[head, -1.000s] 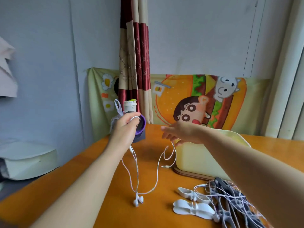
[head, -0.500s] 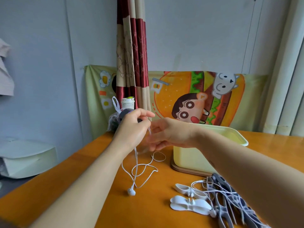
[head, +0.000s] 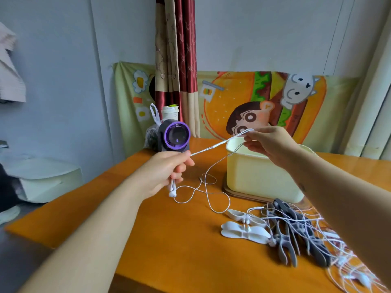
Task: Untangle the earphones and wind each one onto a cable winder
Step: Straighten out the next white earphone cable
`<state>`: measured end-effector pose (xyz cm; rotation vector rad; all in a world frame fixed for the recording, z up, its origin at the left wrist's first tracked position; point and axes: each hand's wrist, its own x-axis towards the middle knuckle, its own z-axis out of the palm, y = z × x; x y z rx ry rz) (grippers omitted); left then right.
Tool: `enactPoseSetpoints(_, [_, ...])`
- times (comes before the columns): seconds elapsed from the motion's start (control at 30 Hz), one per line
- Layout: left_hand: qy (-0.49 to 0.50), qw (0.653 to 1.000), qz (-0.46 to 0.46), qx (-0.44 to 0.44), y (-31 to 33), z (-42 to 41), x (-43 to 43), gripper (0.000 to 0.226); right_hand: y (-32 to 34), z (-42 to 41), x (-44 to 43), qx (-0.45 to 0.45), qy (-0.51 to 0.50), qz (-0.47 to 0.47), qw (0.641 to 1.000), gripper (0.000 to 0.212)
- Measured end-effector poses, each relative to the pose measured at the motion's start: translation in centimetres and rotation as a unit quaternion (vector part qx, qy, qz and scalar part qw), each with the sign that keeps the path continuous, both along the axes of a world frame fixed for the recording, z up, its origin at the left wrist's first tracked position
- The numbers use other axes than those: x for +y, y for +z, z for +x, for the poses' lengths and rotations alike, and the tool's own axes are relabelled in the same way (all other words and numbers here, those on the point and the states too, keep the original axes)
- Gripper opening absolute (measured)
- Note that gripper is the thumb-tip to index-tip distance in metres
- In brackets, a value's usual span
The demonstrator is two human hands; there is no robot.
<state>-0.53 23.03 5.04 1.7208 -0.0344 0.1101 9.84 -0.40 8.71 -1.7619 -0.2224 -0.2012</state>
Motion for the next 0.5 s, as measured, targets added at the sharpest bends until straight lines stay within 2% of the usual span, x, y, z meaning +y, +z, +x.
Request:
enactPoseSetpoints(0.1, [-0.04, 0.979, -0.2, 0.004, -0.4, -0.2, 0.2, 0.021, -1.0, 0.0, -0.6, 0.032, -0.002, 0.019, 0.999, 0.023])
enactPoseSetpoints(0.23, [-0.026, 0.934, -0.356, -0.006, -0.6, 0.0, 0.4, 0.021, -2.2, -0.3, -0.6, 0.055, 0.016, -0.042, 0.997, 0.026])
enactPoseSetpoints(0.37, [-0.003, 0.902, -0.432, 0.017, -0.9, 0.6, 0.0, 0.018, -3.1, -1.2, 0.5, 0.027, 0.053, -0.165, 0.984, 0.033])
enactPoseSetpoints(0.43, [0.017, 0.896, -0.442, 0.032, -1.0, 0.9, -0.4, 0.018, -3.6, -1.9, 0.9, 0.035, 0.066, -0.197, 0.978, 0.04])
enactPoseSetpoints(0.5, [0.039, 0.895, -0.443, 0.044, -1.1, 1.2, -0.7, 0.018, -4.0, -3.1, 1.0, 0.018, 0.09, -0.27, 0.959, 0.038])
